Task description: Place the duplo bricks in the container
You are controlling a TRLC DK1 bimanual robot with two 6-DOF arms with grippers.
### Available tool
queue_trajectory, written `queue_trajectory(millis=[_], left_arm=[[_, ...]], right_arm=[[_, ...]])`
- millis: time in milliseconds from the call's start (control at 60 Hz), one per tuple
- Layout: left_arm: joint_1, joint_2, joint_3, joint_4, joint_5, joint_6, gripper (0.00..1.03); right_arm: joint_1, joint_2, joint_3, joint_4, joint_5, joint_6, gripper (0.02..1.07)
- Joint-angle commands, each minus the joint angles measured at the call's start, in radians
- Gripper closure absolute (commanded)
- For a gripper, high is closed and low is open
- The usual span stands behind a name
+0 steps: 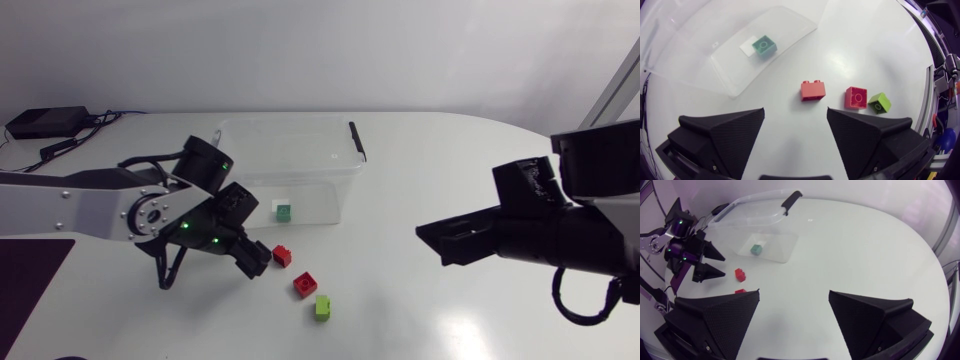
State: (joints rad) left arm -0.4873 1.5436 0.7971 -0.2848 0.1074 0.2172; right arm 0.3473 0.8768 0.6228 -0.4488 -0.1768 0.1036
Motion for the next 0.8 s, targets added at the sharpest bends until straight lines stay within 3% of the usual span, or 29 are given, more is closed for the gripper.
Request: queue_trajectory(millis=[0, 150, 483, 783], left_arm=[[-0.02, 0.069, 0.034, 0.033, 0.0, -0.038, 0.2], [-0.031, 0.153, 0.062, 0.087, -0.011, -0.064, 0.22], [-0.05, 0.234, 0.134, 0.09, -0.011, -0.101, 0.22], [-0.08, 0.27, 0.131, 0.121, -0.011, -0.096, 0.27]], right_arm=[[0.033, 0.039, -0.017, 0.005, -0.05, -0.015, 0.07], [0.121, 0.097, -0.017, 0.021, -0.055, -0.018, 0.07], [0.28, 0.323, 0.008, 0.061, -0.032, -0.044, 0.07], [0.325, 0.462, 0.06, 0.101, -0.03, -0.091, 0.07]])
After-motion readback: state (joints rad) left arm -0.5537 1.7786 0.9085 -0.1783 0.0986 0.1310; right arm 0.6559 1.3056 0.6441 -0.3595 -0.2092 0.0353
